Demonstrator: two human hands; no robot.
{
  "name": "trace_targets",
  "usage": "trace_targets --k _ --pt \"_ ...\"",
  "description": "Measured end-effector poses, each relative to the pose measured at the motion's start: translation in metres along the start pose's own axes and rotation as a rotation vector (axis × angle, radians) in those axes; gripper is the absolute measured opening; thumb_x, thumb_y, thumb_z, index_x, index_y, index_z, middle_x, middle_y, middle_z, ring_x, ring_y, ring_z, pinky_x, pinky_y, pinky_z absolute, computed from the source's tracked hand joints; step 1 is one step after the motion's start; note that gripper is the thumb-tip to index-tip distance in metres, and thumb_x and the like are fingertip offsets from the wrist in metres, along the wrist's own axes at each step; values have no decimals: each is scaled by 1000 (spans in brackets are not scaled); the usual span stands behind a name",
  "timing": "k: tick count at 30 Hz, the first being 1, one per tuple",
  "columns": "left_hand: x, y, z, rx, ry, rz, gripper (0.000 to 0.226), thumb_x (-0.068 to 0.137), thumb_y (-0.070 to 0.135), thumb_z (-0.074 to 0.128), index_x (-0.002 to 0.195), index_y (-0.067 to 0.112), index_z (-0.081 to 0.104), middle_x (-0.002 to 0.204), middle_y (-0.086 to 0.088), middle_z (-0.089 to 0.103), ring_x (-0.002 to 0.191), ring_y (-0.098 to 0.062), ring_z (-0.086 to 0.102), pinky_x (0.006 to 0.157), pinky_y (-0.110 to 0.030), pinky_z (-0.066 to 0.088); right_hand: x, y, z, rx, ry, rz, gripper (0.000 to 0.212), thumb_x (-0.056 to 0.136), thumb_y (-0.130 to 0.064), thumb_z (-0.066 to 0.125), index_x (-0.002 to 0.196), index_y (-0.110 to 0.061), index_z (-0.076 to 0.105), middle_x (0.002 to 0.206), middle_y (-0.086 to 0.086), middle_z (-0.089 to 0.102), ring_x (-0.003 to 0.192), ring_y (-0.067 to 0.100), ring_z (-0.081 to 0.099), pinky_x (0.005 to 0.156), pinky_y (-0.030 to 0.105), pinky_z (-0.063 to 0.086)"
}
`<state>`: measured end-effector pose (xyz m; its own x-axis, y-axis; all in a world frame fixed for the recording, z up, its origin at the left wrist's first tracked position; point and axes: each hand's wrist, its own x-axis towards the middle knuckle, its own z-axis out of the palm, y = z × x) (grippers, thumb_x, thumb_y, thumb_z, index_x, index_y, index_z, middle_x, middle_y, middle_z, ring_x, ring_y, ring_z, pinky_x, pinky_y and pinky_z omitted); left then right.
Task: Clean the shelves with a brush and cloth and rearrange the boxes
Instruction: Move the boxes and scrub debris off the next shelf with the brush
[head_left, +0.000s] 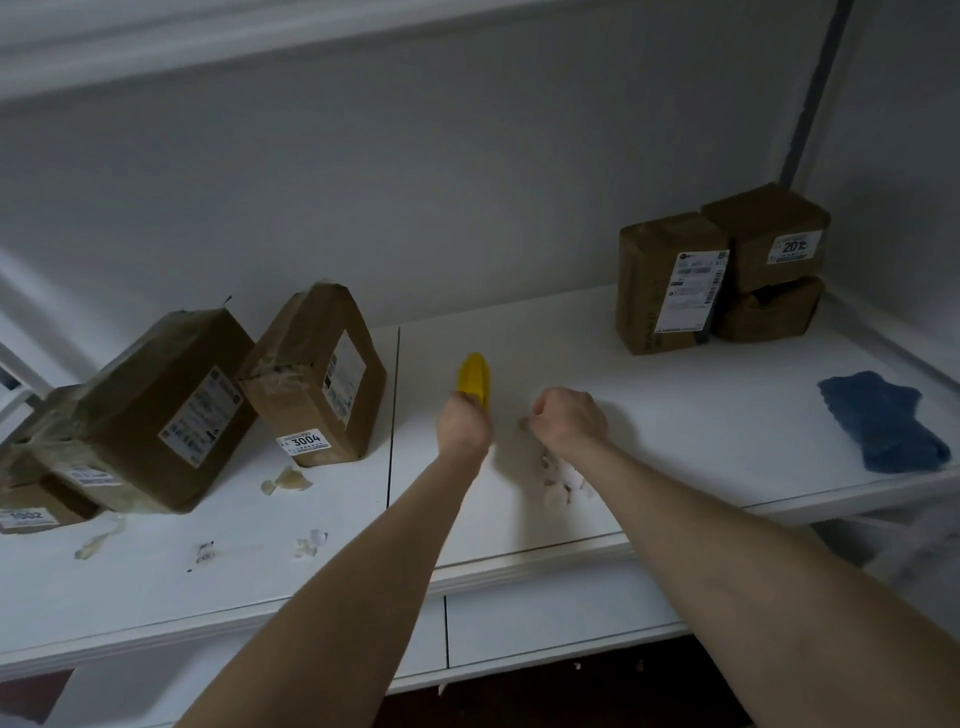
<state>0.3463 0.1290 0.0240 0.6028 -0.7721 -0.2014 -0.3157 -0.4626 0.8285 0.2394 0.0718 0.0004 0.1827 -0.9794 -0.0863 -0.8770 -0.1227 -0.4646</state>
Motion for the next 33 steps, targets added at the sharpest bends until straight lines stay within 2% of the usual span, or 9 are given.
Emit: trace_targets --k 5,7,10,15,19,23,27,30,33 --pt "25 -6 -6 21 -33 -11 36 98 18 25 106 -2 54 107 -26 60 99 -42 61 83 -47 53 10 -13 19 -166 -48 30 50 83 -55 59 115 -16 61 123 8 60 117 29 46 92 36 42" --pt "29 -11 -5 44 -74 -36 33 97 15 27 98 -2 55 91 -24 61 78 -37 64 71 -40 52 13 -13 24 -173 -71 64 56 80 -59 60 116 -17 59 123 9 59 117 30 46 92 36 40" --pt "35 -15 -7 75 -132 -66 26 95 10 28 79 4 47 67 -14 53 46 -25 48 51 -28 42 18 -17 30 -189 -57 90 48 85 -49 59 119 -16 57 125 9 58 118 29 46 92 35 40" --pt "37 -15 -7 79 -162 -54 29 95 9 26 69 9 39 62 -9 47 43 -24 43 45 -26 35 21 -22 28 -184 -58 132 30 89 -14 49 117 -12 62 129 11 58 121 30 50 95 35 43" --pt "35 -16 -7 70 -176 -51 29 96 10 25 72 7 40 61 -11 46 44 -24 43 50 -32 44 19 -17 28 -133 -37 163 28 92 -19 47 114 -11 63 127 11 60 119 31 53 93 34 44" --pt "35 -17 -7 82 -179 -28 32 97 12 26 68 8 40 59 -11 47 45 -23 43 50 -28 38 17 -11 21 18 51 245 31 95 -27 45 110 -9 66 122 14 63 114 33 58 89 34 46" --pt "30 -15 -8 89 -202 -34 30 98 16 26 78 4 45 59 -11 45 44 -24 40 59 -40 48 19 0 0 114 105 267 30 96 -27 49 109 -7 68 117 15 65 108 32 62 86 32 48" --pt "22 -12 -9 148 -271 8 28 97 16 28 74 8 41 53 -9 43 34 -20 38 41 -22 32 14 12 -13 130 79 260 26 94 -20 54 110 -7 70 116 15 66 107 32 62 86 30 48" --pt "9 -8 -5 205 -362 42 30 95 11 27 66 11 35 55 -9 42 24 -14 34 37 -16 24 6 21 -22 127 47 238 25 93 -14 53 110 -8 70 116 14 66 107 31 62 87 31 50"
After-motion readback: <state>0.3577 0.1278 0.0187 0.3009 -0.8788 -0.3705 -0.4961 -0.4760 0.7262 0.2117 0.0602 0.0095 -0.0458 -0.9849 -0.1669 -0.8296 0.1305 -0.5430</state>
